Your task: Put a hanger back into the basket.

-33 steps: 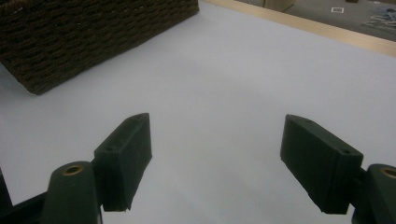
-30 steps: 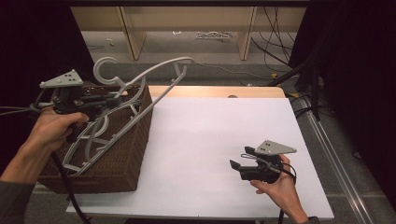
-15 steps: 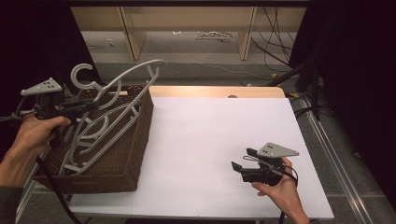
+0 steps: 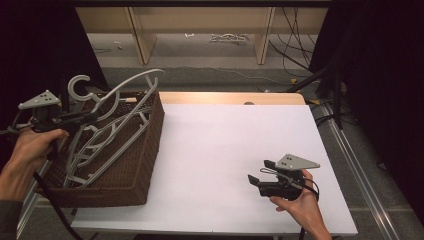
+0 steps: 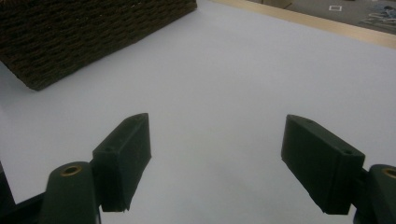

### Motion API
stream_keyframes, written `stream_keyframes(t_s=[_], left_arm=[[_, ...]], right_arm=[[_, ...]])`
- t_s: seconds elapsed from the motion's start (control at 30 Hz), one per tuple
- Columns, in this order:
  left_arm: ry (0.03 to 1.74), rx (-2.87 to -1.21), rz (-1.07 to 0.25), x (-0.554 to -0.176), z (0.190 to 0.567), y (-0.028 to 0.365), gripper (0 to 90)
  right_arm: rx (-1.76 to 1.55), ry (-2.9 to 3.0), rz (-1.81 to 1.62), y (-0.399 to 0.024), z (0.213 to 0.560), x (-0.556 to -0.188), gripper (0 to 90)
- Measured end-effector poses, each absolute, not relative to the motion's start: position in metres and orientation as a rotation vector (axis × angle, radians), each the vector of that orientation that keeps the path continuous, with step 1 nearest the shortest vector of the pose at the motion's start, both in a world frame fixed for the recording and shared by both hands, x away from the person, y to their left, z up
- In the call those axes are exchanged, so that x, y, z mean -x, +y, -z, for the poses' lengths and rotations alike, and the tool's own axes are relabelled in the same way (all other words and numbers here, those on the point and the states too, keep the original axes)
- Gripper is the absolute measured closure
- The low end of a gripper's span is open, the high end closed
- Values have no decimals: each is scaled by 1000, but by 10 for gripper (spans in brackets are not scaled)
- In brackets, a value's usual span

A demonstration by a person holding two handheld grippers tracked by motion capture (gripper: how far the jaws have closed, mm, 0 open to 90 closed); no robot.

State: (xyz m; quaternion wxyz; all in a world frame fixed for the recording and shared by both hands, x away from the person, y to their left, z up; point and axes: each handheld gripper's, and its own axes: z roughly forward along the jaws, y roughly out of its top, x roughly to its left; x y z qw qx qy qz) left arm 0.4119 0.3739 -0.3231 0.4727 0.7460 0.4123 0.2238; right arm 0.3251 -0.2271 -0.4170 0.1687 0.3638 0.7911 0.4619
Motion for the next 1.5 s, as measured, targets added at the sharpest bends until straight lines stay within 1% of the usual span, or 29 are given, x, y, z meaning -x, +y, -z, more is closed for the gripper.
stream_keyframes(t_s=[0.3,0.77,1.3,1.43,1.5], left_arm=[[1009,-1839,-563,-409,337,388,798],[1077,-1872,-540,-404,362,407,798],[1121,-1922,-432,-407,388,405,797],[1136,-1916,-415,-409,389,406,796],[1153,-1895,-428,-410,391,406,795]], right_arm=[[-1031,2252,-1312,-227,417,-325,252],[-1045,2255,-1303,-227,420,-326,253],[-1054,2259,-1295,-228,420,-327,253],[-1052,2258,-1293,-229,421,-327,253],[-1054,2257,-1294,-229,421,-327,252]])
